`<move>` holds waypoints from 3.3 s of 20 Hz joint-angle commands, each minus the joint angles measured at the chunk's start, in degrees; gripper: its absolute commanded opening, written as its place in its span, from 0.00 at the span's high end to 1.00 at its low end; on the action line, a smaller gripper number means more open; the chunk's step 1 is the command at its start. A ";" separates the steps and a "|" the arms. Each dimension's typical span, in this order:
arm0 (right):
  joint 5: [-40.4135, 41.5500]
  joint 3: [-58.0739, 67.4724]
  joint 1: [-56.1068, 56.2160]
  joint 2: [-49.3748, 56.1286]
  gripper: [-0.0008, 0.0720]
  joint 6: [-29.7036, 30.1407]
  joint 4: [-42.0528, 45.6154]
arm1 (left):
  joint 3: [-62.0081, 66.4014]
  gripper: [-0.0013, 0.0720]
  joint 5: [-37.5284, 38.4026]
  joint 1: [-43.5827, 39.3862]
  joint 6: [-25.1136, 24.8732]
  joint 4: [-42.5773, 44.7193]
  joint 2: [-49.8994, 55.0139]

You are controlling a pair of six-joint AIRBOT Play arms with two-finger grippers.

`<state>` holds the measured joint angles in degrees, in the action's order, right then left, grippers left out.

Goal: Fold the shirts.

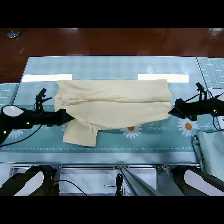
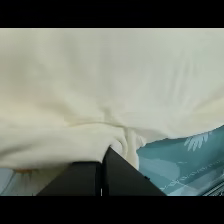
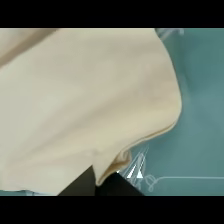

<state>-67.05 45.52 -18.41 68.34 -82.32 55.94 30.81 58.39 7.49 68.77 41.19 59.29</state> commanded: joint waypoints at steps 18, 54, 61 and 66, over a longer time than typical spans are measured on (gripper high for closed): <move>10.84 28.81 2.51 29.59 0.95 4.83 -21.31 | 56.65 0.95 3.19 -0.68 8.48 0.39 48.13; -8.02 25.05 2.51 4.90 0.95 6.51 1.29 | 35.41 0.95 -2.05 -17.73 -2.32 -4.37 19.34; -14.01 16.04 2.54 -25.88 0.95 0.13 1.55 | 49.62 0.95 -4.50 -35.89 4.79 -4.35 34.49; -16.46 16.06 2.54 -33.29 0.95 -2.67 0.92 | 62.34 0.95 -2.84 -49.99 12.33 -4.37 48.70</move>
<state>-81.80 62.04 -15.92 39.75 -83.09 57.06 86.83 54.70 -34.98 76.23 36.86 100.92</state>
